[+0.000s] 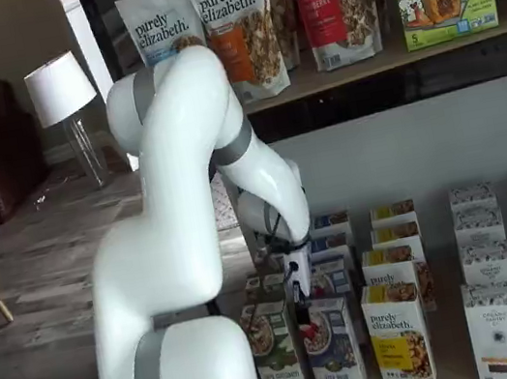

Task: Pick up the blue and white box that is on the bottom shelf, the second box from the left

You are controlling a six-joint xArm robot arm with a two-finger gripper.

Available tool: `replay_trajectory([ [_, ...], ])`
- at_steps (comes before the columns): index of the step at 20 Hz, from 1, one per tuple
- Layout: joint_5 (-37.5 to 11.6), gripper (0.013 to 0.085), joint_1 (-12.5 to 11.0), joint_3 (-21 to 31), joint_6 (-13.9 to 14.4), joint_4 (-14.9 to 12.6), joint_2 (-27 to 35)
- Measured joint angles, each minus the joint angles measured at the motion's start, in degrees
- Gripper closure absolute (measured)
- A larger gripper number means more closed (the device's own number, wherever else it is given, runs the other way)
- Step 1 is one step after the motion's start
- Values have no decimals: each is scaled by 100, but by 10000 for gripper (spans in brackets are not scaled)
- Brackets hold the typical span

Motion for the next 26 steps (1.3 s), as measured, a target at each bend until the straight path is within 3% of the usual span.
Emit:
replay_trajectory([
  [6,-158,130,-23,-132,-243,232,179],
  [12,-193,130,-65,-353,-283,236,370],
  [26,-22,130,-153,-1084,194,-370,962],
])
